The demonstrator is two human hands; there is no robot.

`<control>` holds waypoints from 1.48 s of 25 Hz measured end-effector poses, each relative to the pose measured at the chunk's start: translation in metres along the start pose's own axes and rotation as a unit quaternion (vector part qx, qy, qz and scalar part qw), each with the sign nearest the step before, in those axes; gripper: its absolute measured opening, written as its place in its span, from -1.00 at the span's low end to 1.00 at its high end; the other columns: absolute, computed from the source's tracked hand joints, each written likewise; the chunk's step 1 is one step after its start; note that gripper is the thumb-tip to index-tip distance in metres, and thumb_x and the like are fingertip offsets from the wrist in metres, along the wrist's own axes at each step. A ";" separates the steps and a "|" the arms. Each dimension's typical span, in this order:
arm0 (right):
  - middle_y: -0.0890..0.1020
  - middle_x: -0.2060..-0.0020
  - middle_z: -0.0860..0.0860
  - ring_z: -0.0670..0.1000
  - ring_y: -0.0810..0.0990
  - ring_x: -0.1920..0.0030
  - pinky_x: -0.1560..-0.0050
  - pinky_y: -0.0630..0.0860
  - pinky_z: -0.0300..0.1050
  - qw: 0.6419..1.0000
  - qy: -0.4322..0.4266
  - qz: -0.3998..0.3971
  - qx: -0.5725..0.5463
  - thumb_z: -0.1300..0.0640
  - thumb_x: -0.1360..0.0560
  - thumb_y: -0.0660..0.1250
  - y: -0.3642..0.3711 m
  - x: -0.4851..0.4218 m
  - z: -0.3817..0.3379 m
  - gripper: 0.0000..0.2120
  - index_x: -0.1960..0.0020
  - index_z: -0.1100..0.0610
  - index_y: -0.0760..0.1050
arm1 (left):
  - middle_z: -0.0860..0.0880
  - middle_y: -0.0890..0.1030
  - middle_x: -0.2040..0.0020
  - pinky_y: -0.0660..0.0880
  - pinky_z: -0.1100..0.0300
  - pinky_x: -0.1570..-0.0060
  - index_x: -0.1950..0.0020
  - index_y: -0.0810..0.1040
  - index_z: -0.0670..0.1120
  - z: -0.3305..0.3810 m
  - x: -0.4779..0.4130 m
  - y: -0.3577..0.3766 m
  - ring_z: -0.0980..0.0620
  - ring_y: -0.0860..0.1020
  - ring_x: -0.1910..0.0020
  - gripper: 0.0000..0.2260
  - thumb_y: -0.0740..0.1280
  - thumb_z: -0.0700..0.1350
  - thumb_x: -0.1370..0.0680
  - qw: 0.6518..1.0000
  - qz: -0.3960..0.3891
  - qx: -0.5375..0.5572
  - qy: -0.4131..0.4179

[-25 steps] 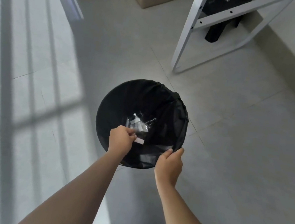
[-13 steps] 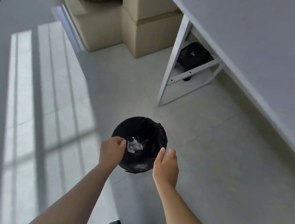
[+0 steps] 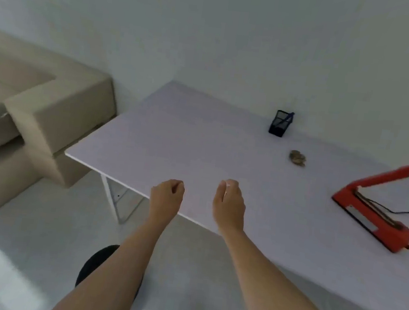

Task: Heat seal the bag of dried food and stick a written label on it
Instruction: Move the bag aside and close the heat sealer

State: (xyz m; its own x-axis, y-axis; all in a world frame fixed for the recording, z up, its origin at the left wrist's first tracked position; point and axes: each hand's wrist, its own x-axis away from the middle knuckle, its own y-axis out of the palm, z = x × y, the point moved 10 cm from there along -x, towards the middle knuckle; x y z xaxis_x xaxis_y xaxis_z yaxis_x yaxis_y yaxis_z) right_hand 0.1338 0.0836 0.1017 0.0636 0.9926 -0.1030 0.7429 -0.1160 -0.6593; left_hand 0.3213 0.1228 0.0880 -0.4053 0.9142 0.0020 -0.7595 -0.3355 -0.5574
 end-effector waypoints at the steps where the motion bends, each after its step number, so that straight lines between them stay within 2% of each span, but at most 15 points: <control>1: 0.52 -0.15 0.14 0.18 0.52 -0.11 -0.03 0.39 -0.06 0.999 0.009 0.034 -0.001 -0.02 -0.61 -0.03 -0.031 -0.014 0.010 -0.64 -0.24 0.18 0.34 | -0.11 0.47 0.39 0.23 0.25 0.40 0.34 0.45 -0.19 0.033 -0.010 0.020 0.03 0.34 0.42 -0.72 0.18 -0.16 -0.57 0.999 -0.015 0.003 0.032; 7: 0.51 -0.17 0.13 0.17 0.52 -0.10 -0.03 0.42 -0.04 0.980 0.087 0.178 -0.016 -0.03 -0.61 -0.03 -0.173 -0.075 0.110 -0.64 -0.26 0.15 0.32 | -0.07 0.47 0.36 0.32 0.21 0.30 0.31 0.46 -0.16 0.182 -0.039 0.171 0.05 0.39 0.34 -0.73 0.18 -0.15 -0.57 0.979 -0.117 0.015 0.166; 9: 0.52 -0.14 0.11 0.18 0.53 -0.08 -0.02 0.44 -0.01 0.968 0.122 0.220 -0.011 -0.03 -0.61 -0.02 -0.216 -0.095 0.166 -0.65 -0.25 0.15 0.33 | -0.16 0.51 0.36 0.31 0.20 0.32 0.31 0.43 -0.14 0.226 -0.045 0.236 0.04 0.39 0.35 -0.74 0.18 -0.14 -0.58 0.969 -0.147 0.016 0.196; 11: 0.53 -0.06 0.11 0.19 0.55 -0.02 0.04 0.46 0.01 0.956 0.159 0.247 -0.005 -0.02 -0.61 0.00 -0.252 -0.106 0.219 -0.69 -0.18 0.15 0.35 | -0.28 0.59 0.31 0.31 0.20 0.37 0.33 0.43 -0.24 0.256 -0.052 0.291 0.02 0.39 0.38 -0.69 0.18 -0.14 -0.58 0.964 -0.166 0.011 0.206; 13: 0.54 -0.03 0.12 0.16 0.55 0.02 0.10 0.46 -0.02 0.939 0.199 0.279 0.005 -0.01 -0.60 0.04 -0.291 -0.118 0.279 -0.70 -0.15 0.17 0.36 | -0.26 0.61 0.28 0.28 0.24 0.40 0.29 0.46 -0.29 0.283 -0.060 0.354 0.03 0.40 0.39 -0.70 0.18 -0.15 -0.58 0.959 -0.192 0.000 0.210; 16: 0.52 -0.09 0.10 0.17 0.57 0.01 0.13 0.48 -0.04 0.909 0.248 0.331 0.043 -0.01 -0.58 0.09 -0.346 -0.123 0.355 -0.68 -0.23 0.16 0.35 | -0.13 0.63 0.25 0.29 0.28 0.31 0.09 0.62 -0.19 0.313 -0.077 0.435 0.06 0.48 0.31 -0.77 0.20 -0.14 -0.59 0.951 -0.235 -0.005 0.200; 18: 0.49 -0.13 0.11 0.19 0.57 -0.01 0.15 0.48 -0.04 0.901 0.272 0.329 0.080 -0.02 -0.57 0.14 -0.366 -0.121 0.390 -0.66 -0.25 0.16 0.33 | -0.09 0.67 0.05 0.32 0.33 0.11 -0.12 0.61 -0.15 0.326 -0.085 0.476 0.01 0.56 0.09 -0.76 0.21 -0.12 -0.59 0.946 -0.257 -0.010 0.196; 21: 0.38 -0.28 0.14 0.18 0.49 -0.19 -0.02 0.52 0.06 0.892 0.335 0.278 0.122 -0.18 -0.48 0.22 -0.369 -0.109 0.428 -0.38 -0.35 0.23 0.23 | -0.07 0.61 -0.11 0.34 0.23 -0.10 -0.22 0.55 -0.15 0.325 -0.091 0.513 -0.08 0.52 -0.18 -0.70 0.20 -0.03 -0.60 0.946 -0.292 -0.009 0.138; 25: 0.29 -0.37 0.12 0.16 0.35 -0.34 -0.24 0.42 0.09 0.876 0.426 0.216 0.062 -0.31 -0.31 0.37 -0.346 -0.095 0.466 -0.07 -0.44 0.19 0.08 | -0.08 0.46 -0.34 0.31 0.05 -0.33 -0.39 0.38 -0.12 0.293 -0.086 0.561 -0.08 0.42 -0.30 -0.31 0.24 0.32 -0.43 0.912 -0.410 0.000 -0.007; 27: 0.42 -0.28 0.10 0.13 0.44 -0.27 -0.23 0.45 0.10 0.885 0.414 0.211 0.001 -0.20 -0.28 0.46 -0.334 -0.100 0.478 -0.15 -0.40 0.12 0.18 | -0.08 0.45 -0.33 0.33 -0.03 -0.35 -0.40 0.35 -0.09 0.279 -0.081 0.575 -0.09 0.44 -0.27 -0.09 0.24 0.47 -0.23 0.890 -0.453 0.011 -0.049; 28: 0.50 -0.21 0.08 0.12 0.49 -0.21 -0.20 0.47 0.11 0.887 0.404 0.223 -0.028 -0.11 -0.28 0.49 -0.332 -0.102 0.483 -0.23 -0.36 0.08 0.25 | -0.07 0.47 -0.31 0.35 -0.04 -0.33 -0.37 0.39 -0.07 0.271 -0.079 0.581 -0.07 0.47 -0.24 -0.07 0.24 0.51 -0.18 0.883 -0.464 0.007 -0.062; 30: 0.59 -0.08 0.06 0.10 0.58 -0.08 -0.12 0.52 0.09 0.879 0.401 0.249 -0.067 0.02 -0.30 0.50 -0.331 -0.102 0.495 -0.40 -0.27 0.06 0.36 | -0.07 0.56 -0.21 0.41 0.02 -0.25 -0.25 0.51 -0.05 0.274 -0.075 0.586 -0.01 0.52 -0.13 -0.16 0.25 0.51 -0.19 0.875 -0.482 -0.012 -0.053; 32: 0.61 0.00 0.08 0.10 0.61 0.01 -0.05 0.54 0.03 0.871 0.409 0.263 -0.068 0.05 -0.31 0.51 -0.334 -0.106 0.505 -0.53 -0.17 0.10 0.47 | -0.04 0.60 -0.12 0.44 0.10 -0.13 -0.21 0.55 -0.07 0.285 -0.074 0.587 0.00 0.53 -0.07 -0.30 0.30 0.42 -0.30 0.881 -0.472 -0.028 -0.026; 35: 0.56 0.06 0.09 0.06 0.59 0.11 0.06 0.52 -0.20 0.885 0.379 0.261 -0.070 0.14 -0.35 0.49 -0.347 -0.136 0.513 -0.64 -0.12 0.14 0.53 | -0.05 0.59 0.00 0.40 0.17 0.03 -0.12 0.57 -0.12 0.291 -0.082 0.592 -0.03 0.52 0.02 -0.53 0.37 0.21 -0.43 0.916 -0.398 -0.036 -0.030; 37: 0.54 0.05 0.10 0.03 0.58 0.13 0.11 0.44 -0.38 0.898 0.357 0.246 -0.078 0.20 -0.37 0.47 -0.357 -0.172 0.521 -0.62 -0.17 0.18 0.51 | -0.06 0.59 0.04 0.39 0.16 0.07 -0.05 0.57 -0.14 0.295 -0.091 0.596 -0.05 0.52 0.06 -0.59 0.38 0.17 -0.43 0.935 -0.349 -0.028 -0.060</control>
State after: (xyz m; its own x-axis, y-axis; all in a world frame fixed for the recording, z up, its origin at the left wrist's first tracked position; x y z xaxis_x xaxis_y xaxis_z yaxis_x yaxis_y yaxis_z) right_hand -0.4895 -0.0638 -0.0339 0.7796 0.5975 0.1877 0.5884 -0.5962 -0.5462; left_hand -0.2447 -0.2274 0.0007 0.1215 0.8730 0.4724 -0.8339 0.3479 -0.4284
